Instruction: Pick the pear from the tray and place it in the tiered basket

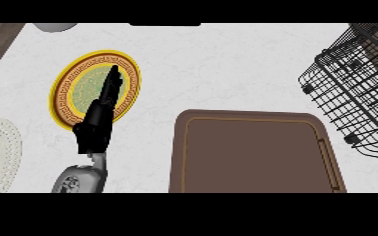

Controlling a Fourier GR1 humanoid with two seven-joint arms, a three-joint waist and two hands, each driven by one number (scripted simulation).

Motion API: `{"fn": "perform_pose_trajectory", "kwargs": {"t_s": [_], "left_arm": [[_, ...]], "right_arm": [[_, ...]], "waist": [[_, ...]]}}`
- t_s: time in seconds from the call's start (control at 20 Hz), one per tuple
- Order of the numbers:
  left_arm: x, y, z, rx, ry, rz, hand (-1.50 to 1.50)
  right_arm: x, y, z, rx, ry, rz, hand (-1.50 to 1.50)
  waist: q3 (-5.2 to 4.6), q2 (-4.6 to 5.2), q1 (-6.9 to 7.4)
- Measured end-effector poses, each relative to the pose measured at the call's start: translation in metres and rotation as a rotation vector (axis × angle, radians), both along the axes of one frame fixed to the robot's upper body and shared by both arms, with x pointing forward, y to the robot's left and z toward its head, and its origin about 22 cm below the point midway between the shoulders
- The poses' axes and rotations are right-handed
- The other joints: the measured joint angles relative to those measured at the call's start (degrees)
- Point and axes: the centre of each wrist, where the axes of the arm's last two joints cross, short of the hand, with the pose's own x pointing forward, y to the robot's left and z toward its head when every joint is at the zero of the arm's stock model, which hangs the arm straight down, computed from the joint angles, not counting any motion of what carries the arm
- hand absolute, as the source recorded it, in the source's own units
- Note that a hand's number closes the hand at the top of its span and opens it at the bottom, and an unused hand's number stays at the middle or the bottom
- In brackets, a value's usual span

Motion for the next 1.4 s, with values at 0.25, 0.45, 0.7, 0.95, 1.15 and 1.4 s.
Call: {"fn": "perform_pose_trajectory", "kwargs": {"t_s": [0.25,0.45,0.7,0.95,1.15,1.4], "left_arm": [[-0.002,0.002,-0.001,0.002,-0.003,0.002,0.00],[0.001,0.005,-0.003,0.004,-0.003,0.000,0.00],[0.004,0.005,0.003,0.005,-0.001,0.001,0.00],[0.007,0.007,0.007,0.005,-0.002,-0.001,0.00],[0.004,0.011,0.006,-0.001,0.002,0.006,0.00],[-0.002,0.013,0.005,0.006,0.000,0.009,0.00]], "right_arm": [[0.024,-0.025,-0.008,-0.049,-0.002,-0.018,1.50],[0.047,-0.040,-0.021,-0.066,0.014,-0.031,1.50],[0.063,-0.058,-0.047,0.137,0.038,-0.083,-1.50],[0.073,-0.073,-0.049,0.308,0.025,-0.061,-1.50],[0.069,-0.087,-0.047,0.458,-0.079,-0.088,-1.50],[0.043,-0.132,-0.032,0.574,-0.182,-0.220,-1.50]], "waist": [[0.04,0.10,0.07],[0.03,0.13,0.15],[0.05,0.06,-0.04],[0.04,0.01,-0.08],[0.03,-0.07,-0.23],[0.05,-0.12,-0.50]]}}
